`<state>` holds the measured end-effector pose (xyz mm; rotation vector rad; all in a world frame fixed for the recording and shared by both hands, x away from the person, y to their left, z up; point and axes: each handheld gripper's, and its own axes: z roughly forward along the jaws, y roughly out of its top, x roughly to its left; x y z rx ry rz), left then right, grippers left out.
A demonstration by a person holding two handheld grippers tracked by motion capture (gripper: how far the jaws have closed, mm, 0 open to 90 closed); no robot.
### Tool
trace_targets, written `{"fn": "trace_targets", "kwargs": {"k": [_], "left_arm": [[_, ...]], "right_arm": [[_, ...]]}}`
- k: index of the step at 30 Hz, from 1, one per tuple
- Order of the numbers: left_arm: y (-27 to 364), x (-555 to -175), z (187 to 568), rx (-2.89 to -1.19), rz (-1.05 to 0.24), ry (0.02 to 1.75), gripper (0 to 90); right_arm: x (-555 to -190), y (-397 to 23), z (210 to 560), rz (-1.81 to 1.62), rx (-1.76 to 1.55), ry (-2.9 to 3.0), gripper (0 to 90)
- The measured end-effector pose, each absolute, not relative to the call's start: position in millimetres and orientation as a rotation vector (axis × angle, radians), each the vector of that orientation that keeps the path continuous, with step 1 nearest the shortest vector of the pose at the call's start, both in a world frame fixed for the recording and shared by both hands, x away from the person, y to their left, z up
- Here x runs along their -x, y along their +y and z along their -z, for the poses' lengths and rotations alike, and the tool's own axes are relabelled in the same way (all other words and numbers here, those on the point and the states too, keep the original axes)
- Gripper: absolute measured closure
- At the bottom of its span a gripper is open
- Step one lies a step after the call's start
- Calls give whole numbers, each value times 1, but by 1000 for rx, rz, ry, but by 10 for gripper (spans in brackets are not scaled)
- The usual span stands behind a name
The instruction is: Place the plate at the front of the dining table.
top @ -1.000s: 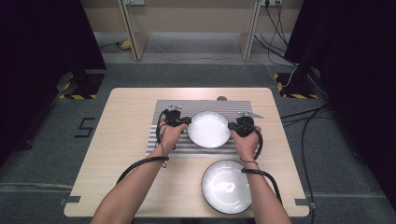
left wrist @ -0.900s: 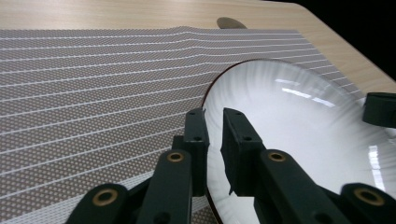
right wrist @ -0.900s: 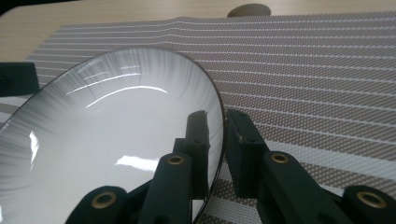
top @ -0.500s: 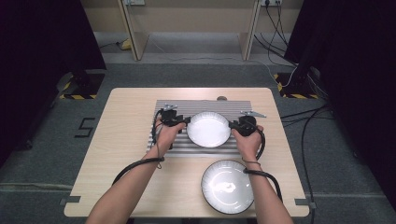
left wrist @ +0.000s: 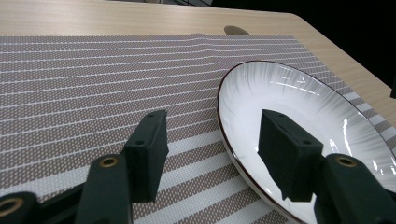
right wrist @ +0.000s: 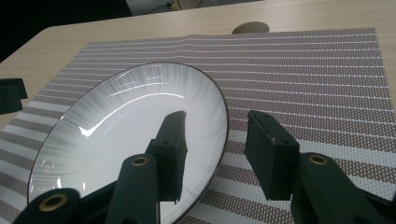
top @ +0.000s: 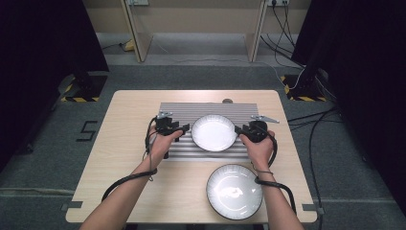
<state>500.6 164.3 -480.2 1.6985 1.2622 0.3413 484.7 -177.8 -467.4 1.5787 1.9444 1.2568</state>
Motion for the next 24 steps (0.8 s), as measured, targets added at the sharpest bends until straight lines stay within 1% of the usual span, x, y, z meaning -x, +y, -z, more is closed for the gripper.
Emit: {"fn": "trace_targets", "kwargs": {"k": [3, 8, 24], "left_arm": [[165, -496, 478, -1719, -350, 1240, 378], [167, -489, 472, -1736, -366, 1204, 373], [185, -463, 457, -1779, -395, 1125, 389]], "right_arm": [[-481, -179, 468, -1252, -1578, 1956, 576], [-476, -183, 468, -1252, -1587, 1952, 568], [-449, -205, 459, -1254, -1579, 1951, 552]]}}
